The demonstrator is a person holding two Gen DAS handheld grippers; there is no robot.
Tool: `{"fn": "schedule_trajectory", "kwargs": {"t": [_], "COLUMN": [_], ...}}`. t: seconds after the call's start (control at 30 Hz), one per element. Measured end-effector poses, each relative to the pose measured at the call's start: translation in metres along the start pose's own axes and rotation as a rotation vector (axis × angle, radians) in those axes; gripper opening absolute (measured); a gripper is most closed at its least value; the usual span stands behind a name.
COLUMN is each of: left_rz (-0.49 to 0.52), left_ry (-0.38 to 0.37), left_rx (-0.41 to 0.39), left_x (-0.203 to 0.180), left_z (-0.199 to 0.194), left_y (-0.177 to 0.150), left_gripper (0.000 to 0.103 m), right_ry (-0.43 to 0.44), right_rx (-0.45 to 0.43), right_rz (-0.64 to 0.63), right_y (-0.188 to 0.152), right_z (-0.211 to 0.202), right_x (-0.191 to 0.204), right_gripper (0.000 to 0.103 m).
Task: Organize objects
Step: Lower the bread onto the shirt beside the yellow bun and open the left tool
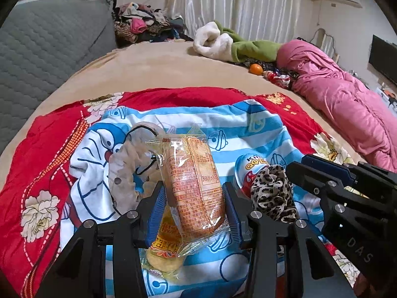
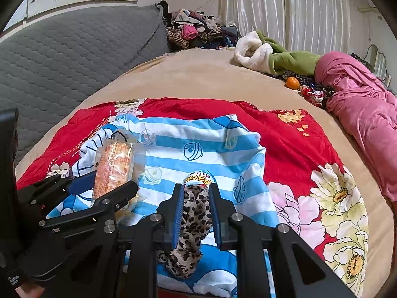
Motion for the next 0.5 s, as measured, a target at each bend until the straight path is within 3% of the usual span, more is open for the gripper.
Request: {"fn": "schedule_trajectory", "kwargs": {"t": [0.5], "left_rz": [0.002], "left_ry": [0.021], "left_rx": [0.022], "left_x": [-0.002], "left_z": [0.02], "left_y": [-0.005], "left_gripper": [0.047], "right_ry": [-0.011], "right_rx": [0.018], "right_rz": [-0.011], "right_y": [0.002], "right_z": [0.013], "right_x": [-0.003], "right_gripper": [0.021]}}
Point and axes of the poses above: each gripper's, at about its wrist camera, not at the fingertips, and z roughly the way its jaws point, x to its left, y to its top, the point moved 4 cm from there along z, roughly the way its jaws point, and after that the axes turned 3 degrees about x, right-handed, at the moved point
